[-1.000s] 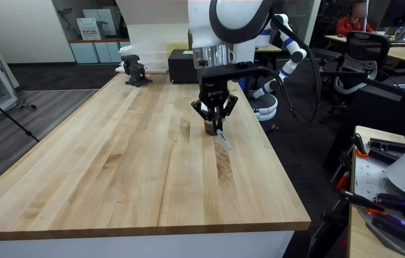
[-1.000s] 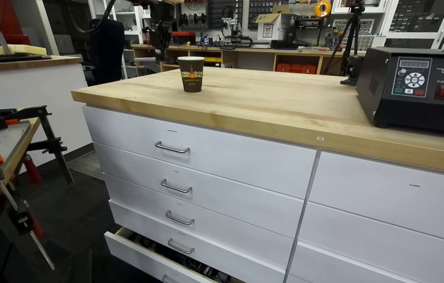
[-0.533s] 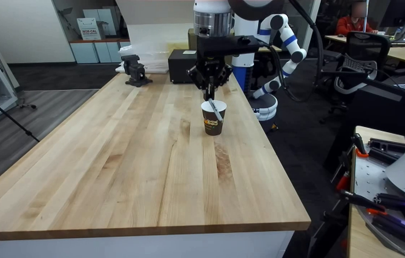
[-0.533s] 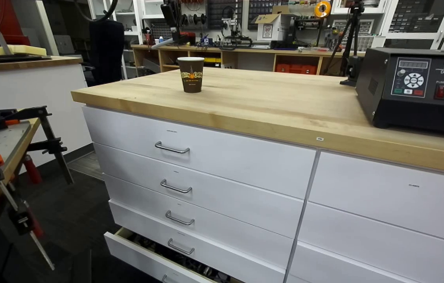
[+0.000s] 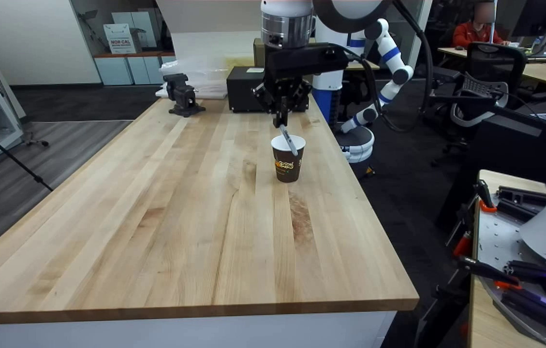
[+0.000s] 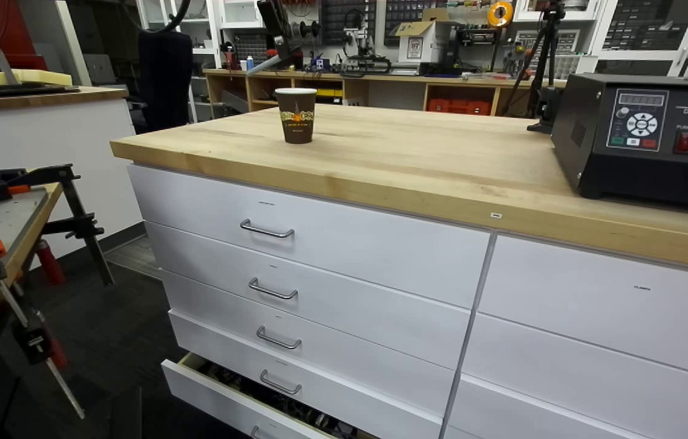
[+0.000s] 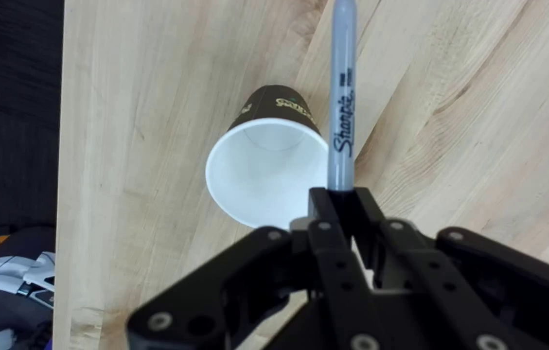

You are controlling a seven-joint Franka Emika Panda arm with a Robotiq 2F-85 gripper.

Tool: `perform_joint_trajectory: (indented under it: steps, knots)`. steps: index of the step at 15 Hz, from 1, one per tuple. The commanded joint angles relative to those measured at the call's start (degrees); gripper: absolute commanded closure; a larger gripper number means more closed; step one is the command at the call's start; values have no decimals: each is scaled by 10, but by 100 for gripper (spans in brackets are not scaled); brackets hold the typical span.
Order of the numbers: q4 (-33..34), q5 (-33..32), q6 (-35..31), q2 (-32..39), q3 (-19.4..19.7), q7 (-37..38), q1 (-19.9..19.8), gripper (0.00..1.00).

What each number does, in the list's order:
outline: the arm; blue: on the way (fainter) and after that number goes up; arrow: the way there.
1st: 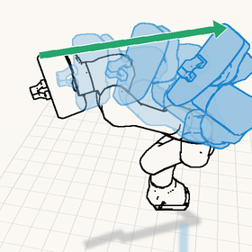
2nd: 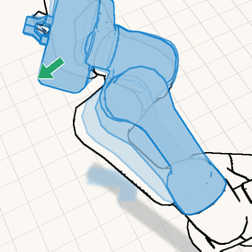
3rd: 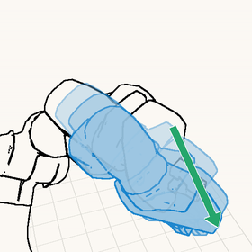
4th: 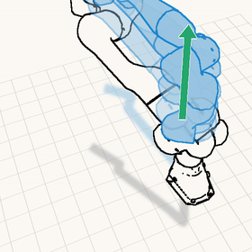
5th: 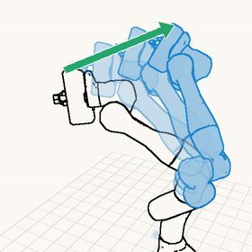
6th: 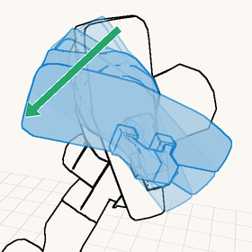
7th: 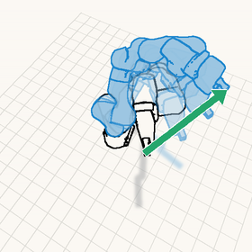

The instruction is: Put the marker in the cup

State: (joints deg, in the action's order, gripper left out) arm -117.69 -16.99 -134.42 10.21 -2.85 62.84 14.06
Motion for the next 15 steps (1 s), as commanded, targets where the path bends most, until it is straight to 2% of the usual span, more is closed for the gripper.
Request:
perform_joint_trajectory:
  steps: [1,7,12,15]
  knots:
    - [-1,-11,10,-6,7,16,-14,94]
    - [17,-11,9,13,22,21,-36,94]
    - [35,-41,8,22,27,52,-28,94]
    - [38,-79,6,26,27,98,-16,94]
